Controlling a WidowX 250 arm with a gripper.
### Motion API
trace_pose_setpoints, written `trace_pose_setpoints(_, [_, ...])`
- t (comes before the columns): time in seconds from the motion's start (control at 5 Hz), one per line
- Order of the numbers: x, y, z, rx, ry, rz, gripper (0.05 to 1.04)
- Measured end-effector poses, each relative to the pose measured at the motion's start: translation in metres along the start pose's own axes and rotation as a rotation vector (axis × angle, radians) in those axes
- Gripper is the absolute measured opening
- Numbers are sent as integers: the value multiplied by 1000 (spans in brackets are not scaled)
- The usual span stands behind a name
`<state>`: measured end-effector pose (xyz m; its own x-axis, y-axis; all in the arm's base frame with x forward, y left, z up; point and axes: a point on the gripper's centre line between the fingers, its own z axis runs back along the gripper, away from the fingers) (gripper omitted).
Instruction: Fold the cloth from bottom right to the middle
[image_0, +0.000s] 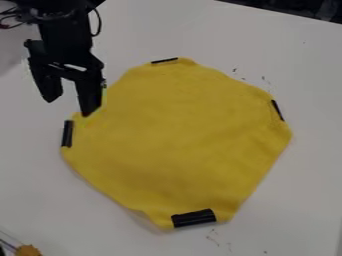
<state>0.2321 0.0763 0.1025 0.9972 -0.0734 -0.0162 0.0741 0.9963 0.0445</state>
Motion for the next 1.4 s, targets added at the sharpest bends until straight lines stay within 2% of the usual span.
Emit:
trace_pose_setpoints(0.2, [-17, -31, -7, -64, -72, -220, 999])
trace_pose_setpoints(0.4, [-23, -65, -17, -63, -97, -412, 999])
trace_pose_setpoints(0.6, [-28, -96, -28, -51, -154, -554, 999])
trace_pose_setpoints(0.8, [-20, -124, -36, -17, -168, -614, 999])
trace_pose_setpoints(1.0, [-11, -142, -46, 37, -200, -627, 999])
trace_pose_setpoints(1.2, [-4, -151, -61, 66, -225, -653, 999])
trace_pose_setpoints(1.4, [-5, -155, -79, 50, -247, -688, 999])
